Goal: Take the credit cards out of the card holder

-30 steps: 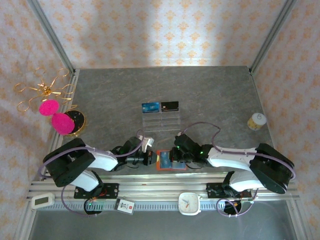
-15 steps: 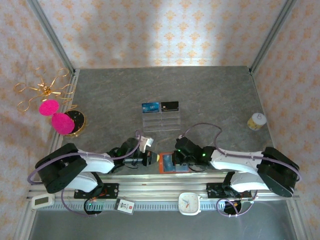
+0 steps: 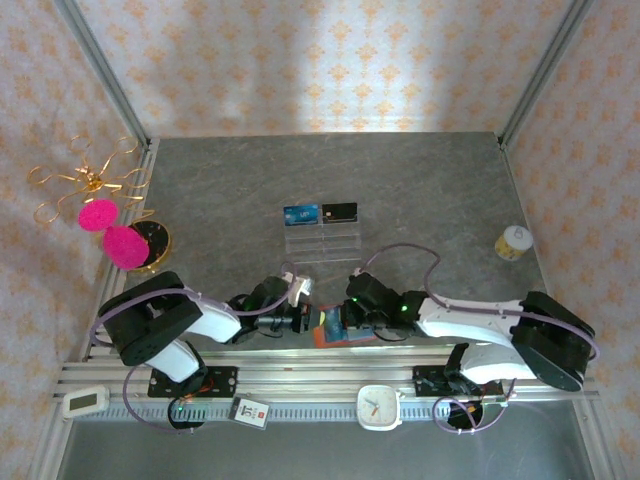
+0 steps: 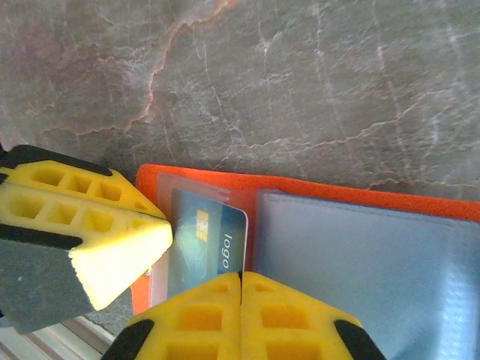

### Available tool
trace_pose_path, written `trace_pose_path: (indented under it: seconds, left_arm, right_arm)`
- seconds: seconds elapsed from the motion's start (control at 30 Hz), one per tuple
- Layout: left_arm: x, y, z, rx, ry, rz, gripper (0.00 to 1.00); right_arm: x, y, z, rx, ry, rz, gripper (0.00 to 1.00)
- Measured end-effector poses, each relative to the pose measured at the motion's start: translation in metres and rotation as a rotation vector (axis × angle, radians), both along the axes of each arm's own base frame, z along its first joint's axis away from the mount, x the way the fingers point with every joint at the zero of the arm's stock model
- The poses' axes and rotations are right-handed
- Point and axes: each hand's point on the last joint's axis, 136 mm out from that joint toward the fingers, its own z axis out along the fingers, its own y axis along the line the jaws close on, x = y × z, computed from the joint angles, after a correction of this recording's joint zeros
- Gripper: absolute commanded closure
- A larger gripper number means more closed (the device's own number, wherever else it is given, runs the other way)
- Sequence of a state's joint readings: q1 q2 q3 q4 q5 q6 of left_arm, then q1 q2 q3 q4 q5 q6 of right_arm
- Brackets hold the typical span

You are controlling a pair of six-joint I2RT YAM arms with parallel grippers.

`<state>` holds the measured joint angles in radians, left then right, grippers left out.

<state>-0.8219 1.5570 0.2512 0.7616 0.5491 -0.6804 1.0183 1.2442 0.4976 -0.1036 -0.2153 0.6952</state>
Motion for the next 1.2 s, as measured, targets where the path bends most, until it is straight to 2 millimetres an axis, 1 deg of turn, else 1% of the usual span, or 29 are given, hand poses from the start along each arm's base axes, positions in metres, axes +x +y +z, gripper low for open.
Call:
trace_pose_path:
  seconds: [0.17,0.33,0.43,0.53,0.63,0.67,0.73,0.8,0.83,0.9,0.97,1.03,1.07,1.13,1.2]
  left_arm:
    - [-0.001,0.001,0.002,-0.025,-0.019,0.002,1.0]
    - [-0.002,0.003,0.003,-0.021,-0.016,0.003,1.0]
    - [-0.008,0.004,0.005,0.01,-0.01,-0.004,1.0]
    - [-0.013,-0.008,0.014,0.022,-0.031,-0.044,1.0]
    - [-0.009,-0.02,0.024,0.013,-0.052,-0.064,1.0]
    - [-0.008,-0.022,0.024,0.016,-0.053,-0.065,1.0]
    - [-0.008,-0.022,0.015,0.039,-0.034,-0.065,1.0]
    - [-0.01,-0.019,0.002,0.07,-0.006,-0.067,1.0]
    - [-0.01,-0.021,0.002,0.065,-0.008,-0.07,1.0]
    - [-0.009,-0.023,0.002,0.056,-0.011,-0.073,1.0]
    - [-0.008,-0.024,0.002,0.052,-0.015,-0.073,1.0]
    - [-0.007,-0.025,0.002,0.048,-0.016,-0.075,1.0]
    - [-0.007,-0.026,0.002,0.046,-0.017,-0.076,1.0]
    - [-0.007,-0.027,0.002,0.039,-0.019,-0.079,1.0]
    - [-0.007,-0.028,0.002,0.037,-0.02,-0.081,1.0]
  right_arm:
    - [-0.001,-0.011,0.001,0.005,-0.014,-0.019,1.0]
    - [-0.002,-0.013,0.0,0.01,-0.014,-0.024,1.0]
    - [-0.001,-0.013,-0.001,0.018,-0.017,-0.027,1.0]
    - [-0.001,-0.014,-0.004,0.023,-0.013,-0.032,1.0]
    - [-0.002,-0.017,-0.009,0.023,-0.008,-0.034,1.0]
    - [-0.003,-0.018,-0.01,0.023,-0.006,-0.034,1.0]
    - [-0.003,-0.018,-0.013,0.023,-0.002,-0.035,1.0]
    - [-0.003,-0.017,-0.015,0.031,0.007,-0.039,0.86]
    - [-0.002,-0.018,-0.015,0.037,0.012,-0.046,0.8]
    - [-0.002,-0.017,-0.015,0.057,0.021,-0.05,0.73]
    - [-0.003,-0.015,-0.015,0.078,0.024,-0.046,0.7]
    - [-0.003,-0.013,-0.014,0.092,0.026,-0.042,0.71]
    - [-0.003,-0.013,-0.014,0.095,0.026,-0.04,0.75]
    - [-0.003,-0.012,-0.015,0.098,0.026,-0.034,0.88]
    - [-0.003,-0.012,-0.015,0.099,0.028,-0.039,0.98]
